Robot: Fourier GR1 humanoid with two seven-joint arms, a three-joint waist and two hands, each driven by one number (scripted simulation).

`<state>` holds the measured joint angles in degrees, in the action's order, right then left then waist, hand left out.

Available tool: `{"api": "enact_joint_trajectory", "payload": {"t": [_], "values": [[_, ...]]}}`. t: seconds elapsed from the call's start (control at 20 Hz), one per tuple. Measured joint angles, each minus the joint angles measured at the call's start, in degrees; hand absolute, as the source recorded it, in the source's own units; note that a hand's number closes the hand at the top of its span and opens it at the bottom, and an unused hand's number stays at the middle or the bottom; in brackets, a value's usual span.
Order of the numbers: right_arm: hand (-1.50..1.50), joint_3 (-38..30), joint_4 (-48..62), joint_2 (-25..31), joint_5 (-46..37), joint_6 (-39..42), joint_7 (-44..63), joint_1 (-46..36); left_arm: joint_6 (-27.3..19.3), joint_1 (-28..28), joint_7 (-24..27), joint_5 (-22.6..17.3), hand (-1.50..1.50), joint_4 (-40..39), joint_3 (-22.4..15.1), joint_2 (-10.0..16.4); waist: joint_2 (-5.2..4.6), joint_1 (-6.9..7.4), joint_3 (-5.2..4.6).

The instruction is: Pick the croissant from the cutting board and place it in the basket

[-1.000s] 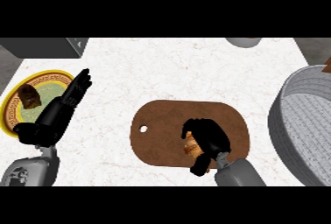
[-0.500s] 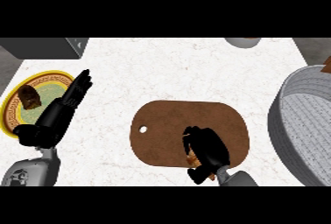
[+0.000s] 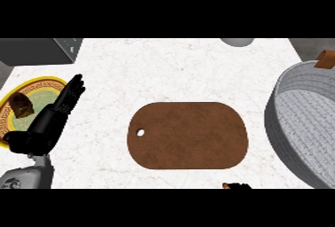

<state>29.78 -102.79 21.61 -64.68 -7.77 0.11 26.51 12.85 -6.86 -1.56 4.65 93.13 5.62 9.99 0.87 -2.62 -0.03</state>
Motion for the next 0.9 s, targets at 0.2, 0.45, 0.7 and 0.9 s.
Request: {"api": "enact_joint_trajectory", "payload": {"t": [0.2,0.45,0.7,0.9], "values": [[1.5,-0.9,-9.0,3.8,8.4,-4.2,-5.1,11.5,-0.1,0.1,-0.2,0.4,0.0,0.8,-0.6,-0.3,-0.25,-0.06,0.03],[1.5,0.3,-22.0,5.4,19.5,-8.7,-12.2,21.4,0.2,0.5,0.2,-0.2,0.0,0.5,0.4,0.2,-0.22,-0.41,0.05],[1.5,-0.6,-30.9,8.3,25.8,-13.5,-19.3,30.5,0.3,1.2,1.5,-0.1,0.0,-0.2,0.5,0.1,-0.17,-0.55,0.02],[1.5,-2.6,-32.1,10.6,27.4,-17.0,-23.4,36.6,0.2,1.3,1.4,0.2,0.0,0.2,-0.1,-0.3,-0.22,-0.57,0.0]]}}
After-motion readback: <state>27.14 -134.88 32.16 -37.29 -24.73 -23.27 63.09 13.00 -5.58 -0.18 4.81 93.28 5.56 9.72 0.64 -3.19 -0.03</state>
